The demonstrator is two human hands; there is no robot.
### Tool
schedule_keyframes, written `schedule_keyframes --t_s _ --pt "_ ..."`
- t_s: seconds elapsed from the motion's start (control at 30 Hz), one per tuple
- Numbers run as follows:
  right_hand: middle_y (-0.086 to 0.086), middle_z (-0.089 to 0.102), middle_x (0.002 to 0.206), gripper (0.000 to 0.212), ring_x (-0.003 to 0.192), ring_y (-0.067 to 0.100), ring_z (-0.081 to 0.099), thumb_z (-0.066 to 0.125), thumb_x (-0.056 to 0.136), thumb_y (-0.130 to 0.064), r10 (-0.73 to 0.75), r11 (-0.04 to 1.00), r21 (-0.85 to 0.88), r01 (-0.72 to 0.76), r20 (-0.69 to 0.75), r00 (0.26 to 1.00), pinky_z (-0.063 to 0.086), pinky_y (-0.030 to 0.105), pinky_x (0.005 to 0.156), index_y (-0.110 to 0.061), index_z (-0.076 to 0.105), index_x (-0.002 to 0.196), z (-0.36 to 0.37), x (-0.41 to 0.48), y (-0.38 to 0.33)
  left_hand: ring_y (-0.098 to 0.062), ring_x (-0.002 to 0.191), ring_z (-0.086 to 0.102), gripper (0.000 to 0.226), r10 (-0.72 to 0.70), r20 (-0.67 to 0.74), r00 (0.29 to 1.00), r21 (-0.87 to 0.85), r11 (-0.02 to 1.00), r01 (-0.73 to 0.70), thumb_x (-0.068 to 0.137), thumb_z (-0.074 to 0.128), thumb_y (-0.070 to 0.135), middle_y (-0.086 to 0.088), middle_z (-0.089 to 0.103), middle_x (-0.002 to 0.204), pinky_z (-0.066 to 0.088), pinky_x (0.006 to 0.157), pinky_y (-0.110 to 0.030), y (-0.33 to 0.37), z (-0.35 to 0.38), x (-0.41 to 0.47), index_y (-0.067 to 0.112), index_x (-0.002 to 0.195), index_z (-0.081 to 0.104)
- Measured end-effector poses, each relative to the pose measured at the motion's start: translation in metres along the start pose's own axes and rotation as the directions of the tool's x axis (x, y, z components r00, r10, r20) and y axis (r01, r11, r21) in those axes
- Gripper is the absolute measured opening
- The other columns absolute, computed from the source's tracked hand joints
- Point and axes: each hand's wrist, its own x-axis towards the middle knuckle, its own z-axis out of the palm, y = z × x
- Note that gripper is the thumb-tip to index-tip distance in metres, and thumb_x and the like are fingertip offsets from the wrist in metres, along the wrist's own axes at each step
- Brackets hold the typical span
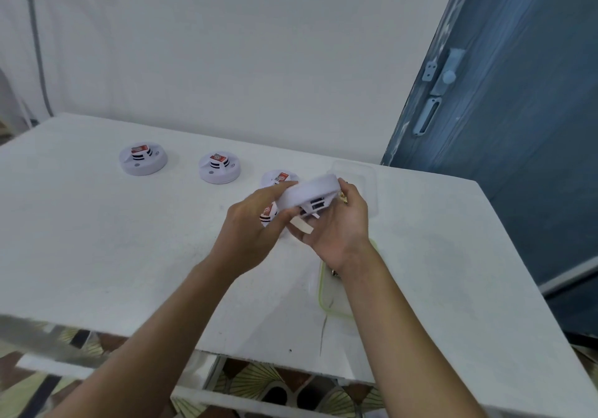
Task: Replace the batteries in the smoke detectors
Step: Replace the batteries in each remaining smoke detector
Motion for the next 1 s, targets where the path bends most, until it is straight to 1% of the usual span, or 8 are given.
schedule_keyframes --t_s 0.17,0.27,0.37,0.53,0.67,0.77,0.87,1.0 --pt "0.006 0.072 0.115 0.043 0.110 0.026 0.064 0.042 0.102 -0.046 -0.127 0.979 -0.160 0.125 0.001 0.992 0.048 0.040 0.093 -0.018 0.065 0.125 0.002 -0.002 -0.001 -0.001 0.095 0.066 0.021 -0.234 -0.012 0.972 -0.293 0.930 0.220 0.098 0.055 0.029 0.014 0.071 0.104 0.051 0.079 -0.015 0.007 -0.002 0.007 0.025 0.117 0.064" --pt "0.010 0.071 0.124 0.047 0.115 0.028 0.066 0.045 0.103 -0.047 -0.200 0.944 -0.266 0.196 0.011 0.980 0.051 0.038 0.091 -0.013 0.064 0.128 0.002 -0.003 0.000 -0.011 0.095 0.070 0.023 -0.354 0.067 0.933 -0.505 0.794 0.338 0.101 0.050 0.023 0.005 0.075 0.101 0.058 0.081 -0.027 0.011 -0.002 0.010 0.018 0.116 0.066" --pt "0.009 0.074 0.115 0.043 0.102 0.018 0.070 0.048 0.103 -0.042 -0.280 0.912 -0.310 0.269 0.008 0.960 0.056 0.029 0.080 -0.008 0.067 0.123 0.001 -0.003 -0.001 -0.020 0.098 0.071 0.029 -0.412 0.117 0.904 -0.577 0.712 0.400 0.100 0.051 0.026 -0.003 0.075 0.103 0.058 0.087 -0.039 0.013 -0.004 0.014 0.012 0.121 0.065" --pt "0.006 0.076 0.102 0.032 0.091 0.017 0.071 0.059 0.101 -0.028 -0.283 0.923 -0.282 0.262 -0.037 0.958 0.058 0.027 0.071 -0.002 0.068 0.118 0.001 -0.005 -0.002 -0.035 0.090 0.071 0.027 -0.565 0.058 0.823 -0.651 0.604 0.460 0.093 0.064 0.033 -0.011 0.076 0.092 0.056 0.086 -0.054 0.012 -0.004 0.021 0.011 0.107 0.068" --pt "0.008 0.074 0.105 0.035 0.092 0.020 0.068 0.063 0.099 -0.027 -0.287 0.932 -0.258 0.255 -0.091 0.954 0.059 0.029 0.072 0.000 0.065 0.121 0.002 -0.005 0.001 -0.030 0.089 0.072 0.034 -0.586 0.003 0.811 -0.631 0.628 0.456 0.091 0.064 0.039 -0.005 0.076 0.090 0.059 0.083 -0.045 0.015 -0.004 0.023 0.010 0.108 0.067" --pt "0.001 0.075 0.094 0.025 0.086 0.018 0.068 0.062 0.099 -0.027 -0.291 0.935 -0.242 0.259 -0.107 0.951 0.058 0.026 0.067 -0.008 0.065 0.116 0.004 -0.005 -0.001 -0.020 0.093 0.072 0.034 -0.485 0.098 0.869 -0.561 0.695 0.451 0.090 0.069 0.025 0.003 0.074 0.105 0.058 0.084 -0.039 0.017 -0.004 0.020 0.017 0.121 0.062" --pt "-0.001 0.075 0.089 0.016 0.081 0.016 0.069 0.062 0.099 -0.026 -0.302 0.932 -0.244 0.267 -0.118 0.946 0.057 0.025 0.063 -0.013 0.062 0.107 0.005 -0.005 -0.003 -0.011 0.095 0.070 0.058 -0.383 0.195 0.903 -0.435 0.791 0.430 0.084 0.074 0.015 0.013 0.067 0.119 0.056 0.087 -0.035 0.014 -0.004 0.018 0.029 0.135 0.051" --pt "0.006 0.074 0.102 0.021 0.087 0.018 0.069 0.064 0.098 -0.025 -0.323 0.924 -0.260 0.280 -0.139 0.936 0.059 0.026 0.066 -0.009 0.062 0.113 0.007 -0.005 -0.003 0.001 0.107 0.064 0.069 -0.397 0.192 0.898 -0.465 0.769 0.439 0.085 0.071 0.009 0.020 0.062 0.126 0.054 0.094 -0.030 0.011 -0.003 0.018 0.032 0.144 0.044"
